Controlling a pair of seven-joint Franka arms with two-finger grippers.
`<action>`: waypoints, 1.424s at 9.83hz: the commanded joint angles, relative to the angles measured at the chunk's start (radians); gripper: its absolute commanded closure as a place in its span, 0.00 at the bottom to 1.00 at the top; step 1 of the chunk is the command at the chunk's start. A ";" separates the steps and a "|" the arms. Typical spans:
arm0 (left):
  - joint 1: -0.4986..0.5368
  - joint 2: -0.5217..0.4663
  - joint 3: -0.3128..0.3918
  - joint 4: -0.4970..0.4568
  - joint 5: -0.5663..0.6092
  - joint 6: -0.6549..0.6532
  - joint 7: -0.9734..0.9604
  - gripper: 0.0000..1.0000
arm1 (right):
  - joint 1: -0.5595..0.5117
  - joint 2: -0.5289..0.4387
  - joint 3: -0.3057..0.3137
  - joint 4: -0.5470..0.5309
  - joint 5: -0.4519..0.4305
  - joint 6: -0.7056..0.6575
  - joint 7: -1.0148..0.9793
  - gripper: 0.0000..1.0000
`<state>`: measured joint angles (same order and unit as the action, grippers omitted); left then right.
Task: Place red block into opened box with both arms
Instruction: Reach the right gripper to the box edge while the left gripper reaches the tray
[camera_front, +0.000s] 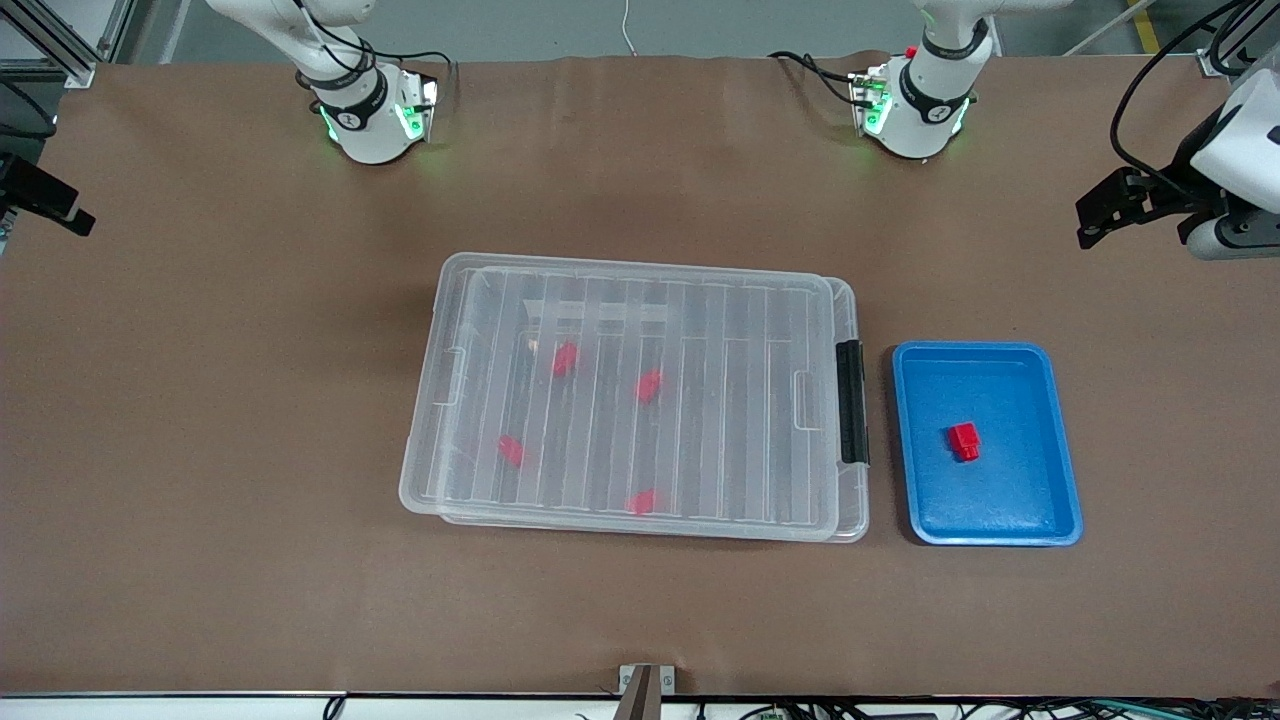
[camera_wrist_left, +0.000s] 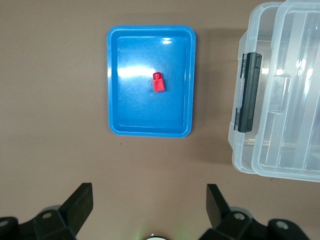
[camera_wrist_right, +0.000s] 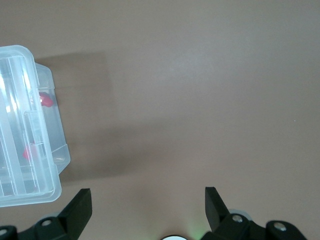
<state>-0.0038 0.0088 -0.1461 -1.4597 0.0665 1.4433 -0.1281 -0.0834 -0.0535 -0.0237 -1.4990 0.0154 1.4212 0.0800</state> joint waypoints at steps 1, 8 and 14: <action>-0.005 0.006 -0.004 -0.013 -0.013 -0.024 0.002 0.00 | -0.002 0.007 0.002 0.022 0.000 -0.018 -0.002 0.00; 0.013 0.094 -0.003 0.010 -0.004 -0.018 0.001 0.00 | 0.204 0.254 0.077 0.020 0.020 0.172 0.106 0.00; 0.008 0.391 0.000 -0.063 0.079 0.352 -0.016 0.00 | 0.283 0.357 0.156 -0.260 0.020 0.556 0.141 0.00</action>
<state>0.0049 0.3445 -0.1456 -1.4790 0.1124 1.7164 -0.1314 0.1869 0.3406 0.1293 -1.6661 0.0251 1.9157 0.2079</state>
